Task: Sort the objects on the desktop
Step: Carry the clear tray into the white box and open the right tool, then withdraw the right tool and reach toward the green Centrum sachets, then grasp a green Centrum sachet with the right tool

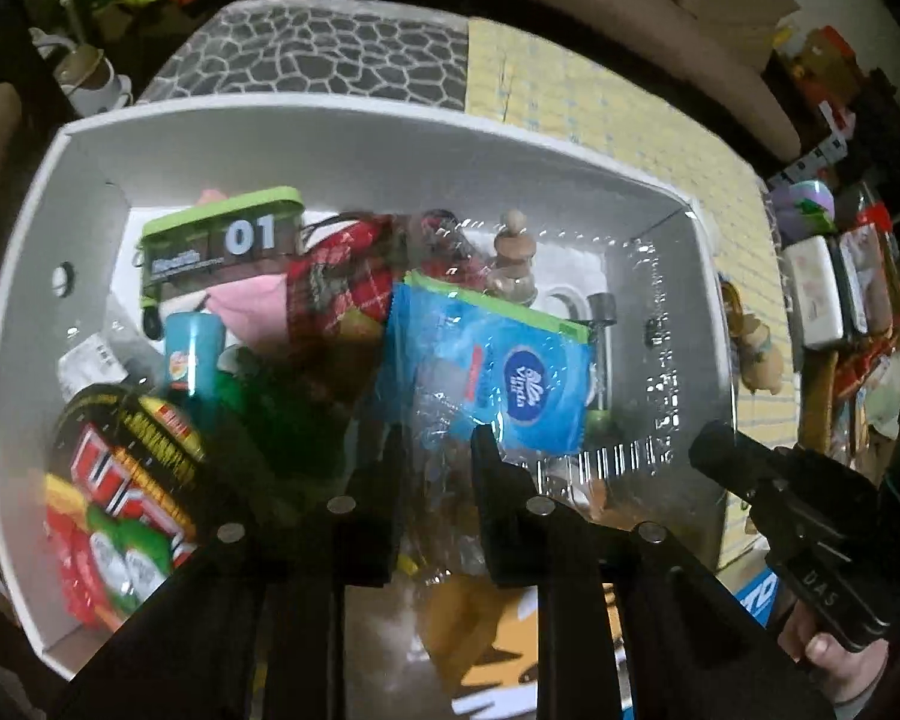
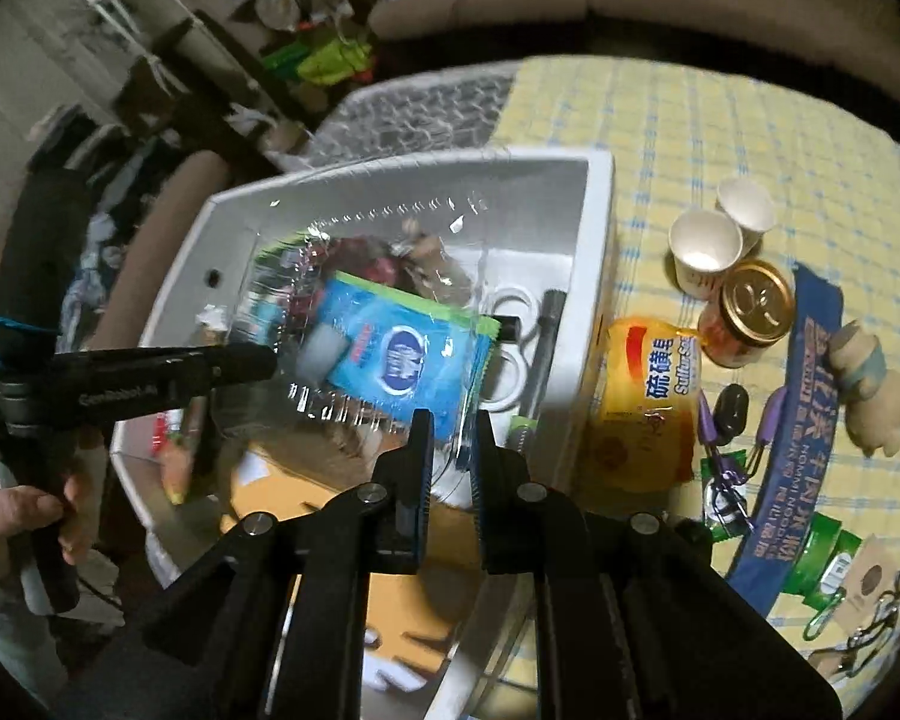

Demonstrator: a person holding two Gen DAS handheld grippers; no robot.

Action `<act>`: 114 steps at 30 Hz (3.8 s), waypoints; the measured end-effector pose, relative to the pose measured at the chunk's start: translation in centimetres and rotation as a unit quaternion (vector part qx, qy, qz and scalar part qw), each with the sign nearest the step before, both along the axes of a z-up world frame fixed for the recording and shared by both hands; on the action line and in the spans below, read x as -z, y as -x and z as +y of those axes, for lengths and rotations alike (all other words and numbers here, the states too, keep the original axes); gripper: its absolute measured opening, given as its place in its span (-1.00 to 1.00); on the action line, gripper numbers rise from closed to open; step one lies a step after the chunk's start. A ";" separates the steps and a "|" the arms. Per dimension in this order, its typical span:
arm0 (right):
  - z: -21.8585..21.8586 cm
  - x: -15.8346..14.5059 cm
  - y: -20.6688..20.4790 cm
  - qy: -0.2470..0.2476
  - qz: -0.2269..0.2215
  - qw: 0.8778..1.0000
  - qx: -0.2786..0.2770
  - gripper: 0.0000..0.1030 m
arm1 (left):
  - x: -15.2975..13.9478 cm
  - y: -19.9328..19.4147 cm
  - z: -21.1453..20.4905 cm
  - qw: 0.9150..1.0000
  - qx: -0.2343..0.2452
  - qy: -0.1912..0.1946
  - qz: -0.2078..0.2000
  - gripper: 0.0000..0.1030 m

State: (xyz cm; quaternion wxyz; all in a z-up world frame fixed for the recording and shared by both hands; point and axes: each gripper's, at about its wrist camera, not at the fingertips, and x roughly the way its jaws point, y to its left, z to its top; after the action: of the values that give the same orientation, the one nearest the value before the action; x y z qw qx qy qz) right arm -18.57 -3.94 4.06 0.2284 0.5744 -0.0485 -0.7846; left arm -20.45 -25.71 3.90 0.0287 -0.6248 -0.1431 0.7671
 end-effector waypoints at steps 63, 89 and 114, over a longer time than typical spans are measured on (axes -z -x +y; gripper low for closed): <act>28.4 -3.0 -13.0 0.002 0.077 0.993 0.094 0.76 | -3.8 -15.0 26.4 0.970 0.142 -0.054 0.192 1.00; 25.5 9.1 -3.9 -0.088 0.012 0.996 0.023 -0.29 | 2.4 -7.4 29.6 0.983 0.115 0.014 0.145 1.00; 25.9 2.1 -8.7 -0.087 0.051 0.994 0.049 -0.02 | -1.2 -11.9 28.7 0.977 0.103 0.047 0.181 1.00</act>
State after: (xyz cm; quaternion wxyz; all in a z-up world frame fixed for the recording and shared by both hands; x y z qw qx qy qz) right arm -9.83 21.94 1.92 0.1408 0.5481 0.0034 -0.8245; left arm -8.55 2.97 5.15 0.1032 -0.4875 -0.0342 0.8663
